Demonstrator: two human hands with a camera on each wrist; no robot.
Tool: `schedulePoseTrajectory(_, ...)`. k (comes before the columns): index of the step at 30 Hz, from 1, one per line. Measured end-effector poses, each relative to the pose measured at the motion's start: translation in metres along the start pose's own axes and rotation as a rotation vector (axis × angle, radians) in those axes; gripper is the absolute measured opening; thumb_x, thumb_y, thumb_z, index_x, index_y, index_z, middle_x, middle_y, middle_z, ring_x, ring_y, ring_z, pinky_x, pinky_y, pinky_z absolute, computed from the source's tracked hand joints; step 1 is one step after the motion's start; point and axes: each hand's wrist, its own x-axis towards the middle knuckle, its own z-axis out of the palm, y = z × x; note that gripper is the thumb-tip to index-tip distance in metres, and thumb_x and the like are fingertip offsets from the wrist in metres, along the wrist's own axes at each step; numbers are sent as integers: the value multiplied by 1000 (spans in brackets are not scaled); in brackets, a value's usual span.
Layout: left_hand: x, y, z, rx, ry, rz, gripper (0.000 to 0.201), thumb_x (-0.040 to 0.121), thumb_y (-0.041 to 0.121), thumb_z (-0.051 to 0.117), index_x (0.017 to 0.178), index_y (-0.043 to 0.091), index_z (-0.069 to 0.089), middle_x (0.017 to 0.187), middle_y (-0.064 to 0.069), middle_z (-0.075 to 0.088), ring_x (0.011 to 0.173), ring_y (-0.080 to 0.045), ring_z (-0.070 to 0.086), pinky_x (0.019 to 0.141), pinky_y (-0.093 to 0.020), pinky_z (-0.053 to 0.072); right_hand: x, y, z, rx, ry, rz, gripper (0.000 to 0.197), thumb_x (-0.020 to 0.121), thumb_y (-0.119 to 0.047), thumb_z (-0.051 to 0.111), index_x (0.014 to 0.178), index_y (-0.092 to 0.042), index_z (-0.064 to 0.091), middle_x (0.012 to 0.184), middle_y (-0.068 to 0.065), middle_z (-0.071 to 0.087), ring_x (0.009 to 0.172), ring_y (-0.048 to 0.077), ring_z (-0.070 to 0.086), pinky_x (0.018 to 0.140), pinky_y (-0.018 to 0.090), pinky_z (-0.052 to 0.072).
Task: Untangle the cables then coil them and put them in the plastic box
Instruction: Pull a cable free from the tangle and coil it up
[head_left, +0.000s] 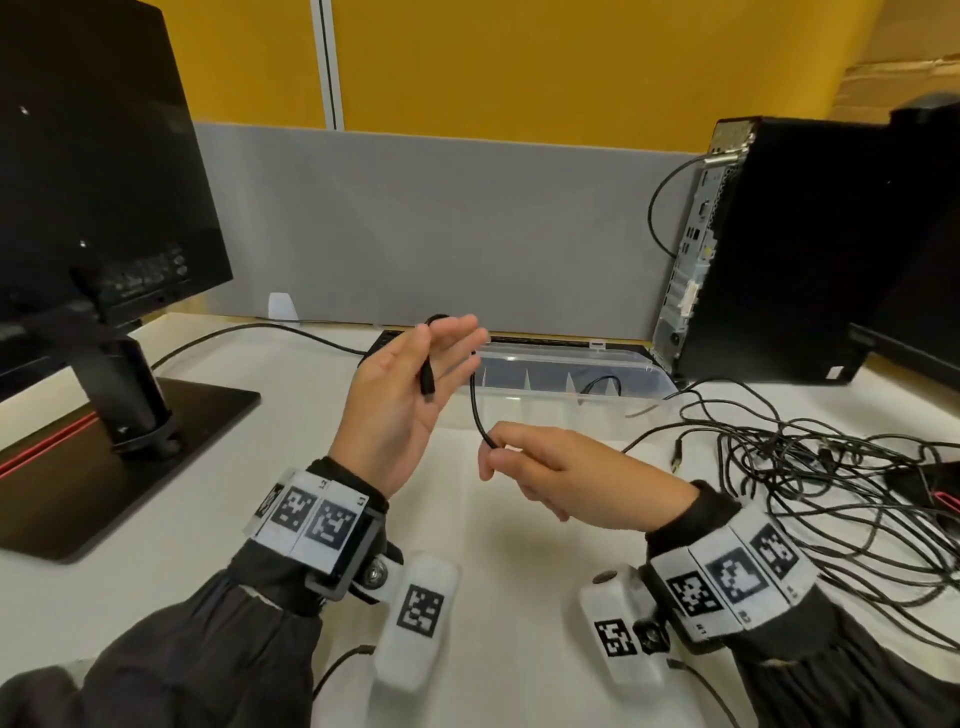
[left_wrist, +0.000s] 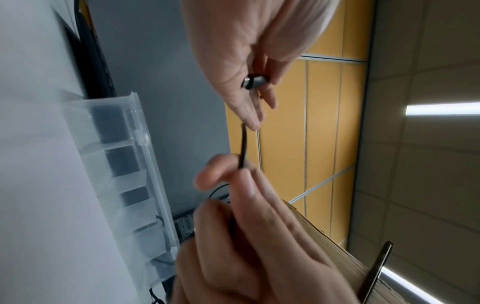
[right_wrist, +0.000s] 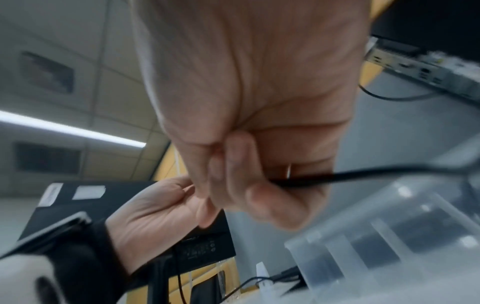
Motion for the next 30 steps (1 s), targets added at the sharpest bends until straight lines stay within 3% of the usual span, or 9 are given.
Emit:
schedulePoseTrajectory(4,4,-3,-2,107,-4,39,26,101,15,33,104,2,55,122,-11,62,115,-19,60,98,-29,47,-10,-14,2,-164,-111,-55,23,101,-27,36,111,-21,55,60,-49,43,66,-23,45,65,1,33)
schedulePoseTrajectory(8,5,-4,-7,655,-122,162,19,100,15,34,90,8,48,121,0,61,113,-7,59,95,-22,48,-19,-24,-1,-206,-77,-153,22,99,-29,42,108,-21,60,58,-35,51,62,-11,49,62,6,34)
schedulePoseTrajectory(11,4,-1,-14,1098,-313,67,19,99,19,37,93,12,53,101,9,66,90,4,64,80,-18,49,-23,-20,-16,-232,264,-279,16,96,-26,49,86,-23,62,57,-25,48,61,-9,49,61,6,33)
schedulePoseTrajectory(14,-7,7,0,774,-523,-200,30,101,17,32,90,6,58,88,-5,69,74,-10,68,68,-19,49,-22,-7,-31,-207,719,-336,16,93,-20,51,84,-17,64,68,-22,54,62,-3,52,62,6,35)
schedulePoseTrajectory(17,-18,14,20,417,-576,-266,37,93,22,33,81,5,64,81,-11,71,57,-17,64,56,-20,47,-13,4,-33,-134,920,-233,18,96,-21,49,96,-15,67,80,-10,65,70,5,58,67,15,43)
schedulePoseTrajectory(19,-20,13,29,251,-516,-182,39,90,20,34,81,7,70,80,-11,72,53,-15,61,56,-20,45,-7,8,-30,-161,737,-96,23,98,-23,44,108,-20,65,85,-13,66,76,0,59,71,22,44)
schedulePoseTrajectory(24,-8,9,18,65,-80,102,19,92,6,45,106,4,57,101,-7,72,93,-15,69,78,-17,51,-10,-6,-9,-181,24,-34,28,100,-26,40,119,-28,60,60,-47,46,67,-26,45,65,2,32)
schedulePoseTrajectory(27,-2,6,7,323,-11,157,19,96,5,42,108,7,56,107,-8,68,102,-14,66,87,-19,50,-20,-17,-7,-168,27,-100,25,99,-25,42,113,-25,64,64,-48,47,69,-22,48,66,1,33)
schedulePoseTrajectory(30,-2,-1,-2,940,-90,297,20,97,13,44,106,10,62,107,7,65,99,6,60,85,-8,43,-26,-18,-11,-126,296,-219,18,96,-23,50,92,-21,68,62,-28,54,60,-5,51,61,7,34)
